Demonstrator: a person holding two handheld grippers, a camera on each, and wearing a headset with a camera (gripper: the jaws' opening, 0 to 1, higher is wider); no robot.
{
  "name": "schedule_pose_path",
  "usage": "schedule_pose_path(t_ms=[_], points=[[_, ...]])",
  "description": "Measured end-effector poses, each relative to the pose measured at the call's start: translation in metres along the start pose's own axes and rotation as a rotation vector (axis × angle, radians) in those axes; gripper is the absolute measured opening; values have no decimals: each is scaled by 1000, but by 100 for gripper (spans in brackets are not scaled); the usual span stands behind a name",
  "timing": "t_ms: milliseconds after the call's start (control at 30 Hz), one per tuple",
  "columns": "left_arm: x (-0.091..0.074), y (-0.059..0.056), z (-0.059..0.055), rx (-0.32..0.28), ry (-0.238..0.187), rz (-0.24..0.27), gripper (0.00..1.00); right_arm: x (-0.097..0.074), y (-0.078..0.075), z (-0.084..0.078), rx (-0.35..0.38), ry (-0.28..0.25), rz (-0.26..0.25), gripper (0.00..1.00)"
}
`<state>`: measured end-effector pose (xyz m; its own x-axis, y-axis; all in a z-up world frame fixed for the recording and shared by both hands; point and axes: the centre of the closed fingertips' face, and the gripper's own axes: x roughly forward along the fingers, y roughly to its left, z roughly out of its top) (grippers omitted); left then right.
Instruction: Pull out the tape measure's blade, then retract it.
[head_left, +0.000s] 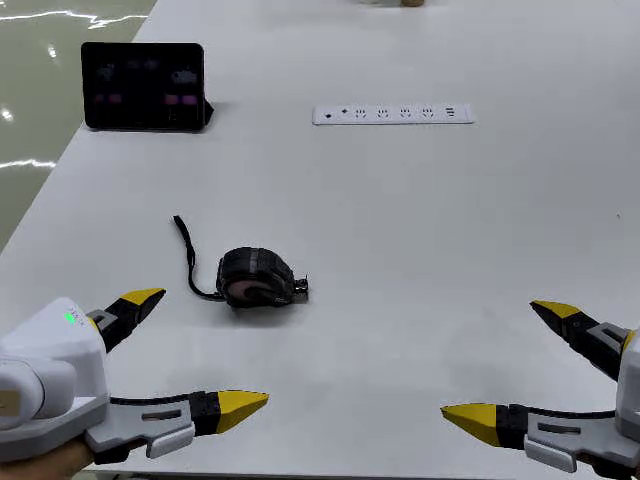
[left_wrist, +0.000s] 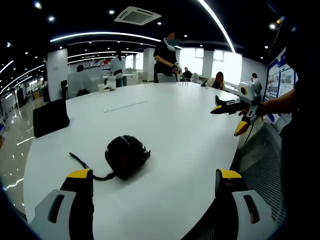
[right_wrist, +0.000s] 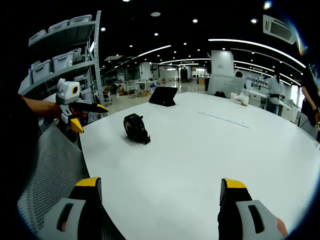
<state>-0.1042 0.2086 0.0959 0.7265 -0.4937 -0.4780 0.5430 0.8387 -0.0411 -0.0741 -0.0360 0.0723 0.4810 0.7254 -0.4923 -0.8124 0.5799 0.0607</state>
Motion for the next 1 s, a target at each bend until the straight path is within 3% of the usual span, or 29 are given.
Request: schedule_pose_path(t_ms=[1000], points=[[5, 9, 2, 10, 10, -15, 99, 8, -10, 4, -29, 5, 8, 99]])
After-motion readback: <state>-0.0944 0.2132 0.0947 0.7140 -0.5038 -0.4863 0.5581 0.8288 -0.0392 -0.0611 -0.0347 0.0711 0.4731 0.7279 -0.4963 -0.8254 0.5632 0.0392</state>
